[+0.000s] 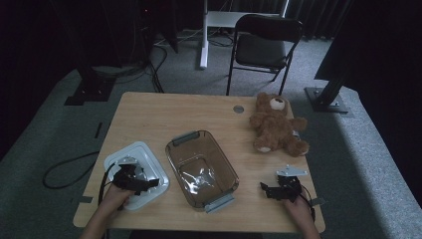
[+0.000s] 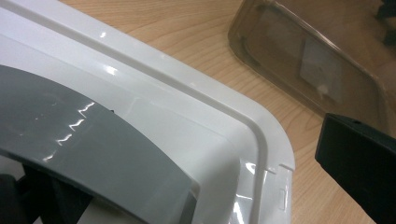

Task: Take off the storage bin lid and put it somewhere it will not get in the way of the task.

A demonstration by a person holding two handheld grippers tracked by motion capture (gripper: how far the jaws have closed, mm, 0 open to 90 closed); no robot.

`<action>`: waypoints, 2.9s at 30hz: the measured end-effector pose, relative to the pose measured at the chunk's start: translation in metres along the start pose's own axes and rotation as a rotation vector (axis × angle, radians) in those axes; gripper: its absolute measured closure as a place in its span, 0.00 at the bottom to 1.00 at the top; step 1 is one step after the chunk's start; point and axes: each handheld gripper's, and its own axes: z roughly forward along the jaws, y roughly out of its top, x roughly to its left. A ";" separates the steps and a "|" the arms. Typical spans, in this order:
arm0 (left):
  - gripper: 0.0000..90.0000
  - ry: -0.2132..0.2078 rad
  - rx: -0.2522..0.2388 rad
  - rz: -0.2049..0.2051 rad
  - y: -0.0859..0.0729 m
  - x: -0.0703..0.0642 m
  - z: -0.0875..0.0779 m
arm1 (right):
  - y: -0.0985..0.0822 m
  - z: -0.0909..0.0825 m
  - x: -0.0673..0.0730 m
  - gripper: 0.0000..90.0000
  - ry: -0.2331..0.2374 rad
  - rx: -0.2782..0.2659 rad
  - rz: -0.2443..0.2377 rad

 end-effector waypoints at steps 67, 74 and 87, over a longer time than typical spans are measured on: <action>0.08 -0.049 0.006 0.136 0.000 -0.001 0.003 | 0.000 0.000 -0.001 0.15 0.005 -0.003 0.006; 0.18 -0.051 0.035 0.130 0.002 0.002 0.002 | 0.000 0.000 -0.001 0.15 0.005 -0.003 0.007; 0.17 -0.055 -0.020 0.052 -0.001 0.007 -0.001 | 0.000 0.000 -0.001 0.15 0.006 -0.003 0.006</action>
